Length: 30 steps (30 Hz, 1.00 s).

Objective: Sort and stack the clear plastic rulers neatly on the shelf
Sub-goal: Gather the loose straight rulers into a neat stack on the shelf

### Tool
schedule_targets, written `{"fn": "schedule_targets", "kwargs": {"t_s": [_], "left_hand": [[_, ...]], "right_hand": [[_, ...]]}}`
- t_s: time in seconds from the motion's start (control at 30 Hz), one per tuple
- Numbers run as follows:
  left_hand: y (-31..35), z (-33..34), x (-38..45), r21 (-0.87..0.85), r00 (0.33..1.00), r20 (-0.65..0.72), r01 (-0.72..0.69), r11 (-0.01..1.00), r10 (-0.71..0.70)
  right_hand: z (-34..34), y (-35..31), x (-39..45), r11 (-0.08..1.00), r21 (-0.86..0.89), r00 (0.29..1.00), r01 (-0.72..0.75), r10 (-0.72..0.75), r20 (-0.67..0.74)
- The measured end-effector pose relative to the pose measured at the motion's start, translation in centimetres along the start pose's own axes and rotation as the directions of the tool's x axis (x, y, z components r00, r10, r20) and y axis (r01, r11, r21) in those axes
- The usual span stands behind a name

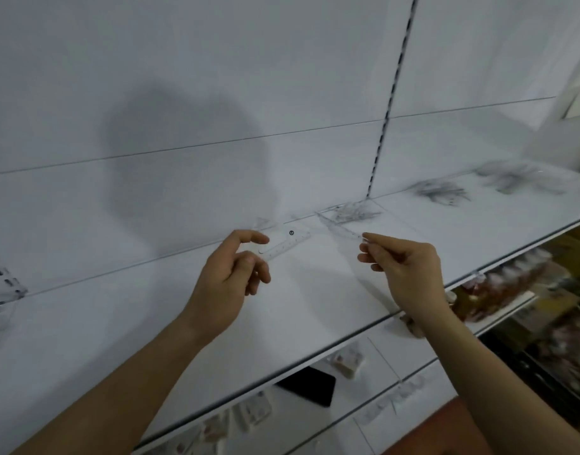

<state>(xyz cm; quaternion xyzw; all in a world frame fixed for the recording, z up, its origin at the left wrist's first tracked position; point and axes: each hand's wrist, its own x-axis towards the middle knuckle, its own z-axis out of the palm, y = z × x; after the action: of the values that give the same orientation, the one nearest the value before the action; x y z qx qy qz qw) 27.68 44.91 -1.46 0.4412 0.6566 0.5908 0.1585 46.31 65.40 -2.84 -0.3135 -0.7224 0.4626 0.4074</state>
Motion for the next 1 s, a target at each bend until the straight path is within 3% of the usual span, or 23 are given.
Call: {"fn": "schedule_targets", "kwargs": {"t_s": [0.13, 0.3, 0.47, 0.57, 0.67, 0.83, 1.0], "left_hand": [[-0.8, 5.5, 3.8, -0.018, 0.993, -0.065, 0.098, 0.995, -0.099], [-2.2, 8.3, 5.4, 0.074, 0.979, -0.198, 0.054, 0.996, -0.039], [-2.8, 8.0, 5.5, 0.111, 0.974, -0.222, 0.067, 0.992, -0.041], [-3.4, 8.2, 5.8, 0.128, 0.968, -0.227, 0.14, 0.982, -0.108], [-3.5, 8.4, 6.7, 0.177, 0.967, -0.213, 0.177, 0.968, -0.138], [-2.1, 10.9, 12.7, 0.223, 0.967, -0.255, 0.06, 0.973, -0.001], [-4.2, 15.5, 19.6, 0.339, 0.973, -0.232, 0.082, 0.937, -0.002]], "right_hand": [[-3.0, 3.3, 6.2, 0.987, -0.158, 0.999, 0.027, -0.03, -0.014], [-2.3, 5.1, 13.0, 0.928, -0.354, 0.993, 0.115, -0.116, 0.018], [-1.2, 7.8, 15.1, 0.801, -0.546, 0.967, 0.246, -0.169, 0.189], [-1.2, 8.8, 15.4, 0.799, -0.529, 0.958, 0.286, -0.236, 0.162], [-1.7, 9.1, 16.0, 0.849, -0.484, 0.977, 0.211, -0.192, 0.088], [-1.7, 9.2, 16.3, 0.891, -0.434, 0.991, 0.135, -0.116, 0.069], [-2.0, 9.3, 16.4, 0.92, -0.381, 0.995, 0.096, -0.096, 0.018]]}}
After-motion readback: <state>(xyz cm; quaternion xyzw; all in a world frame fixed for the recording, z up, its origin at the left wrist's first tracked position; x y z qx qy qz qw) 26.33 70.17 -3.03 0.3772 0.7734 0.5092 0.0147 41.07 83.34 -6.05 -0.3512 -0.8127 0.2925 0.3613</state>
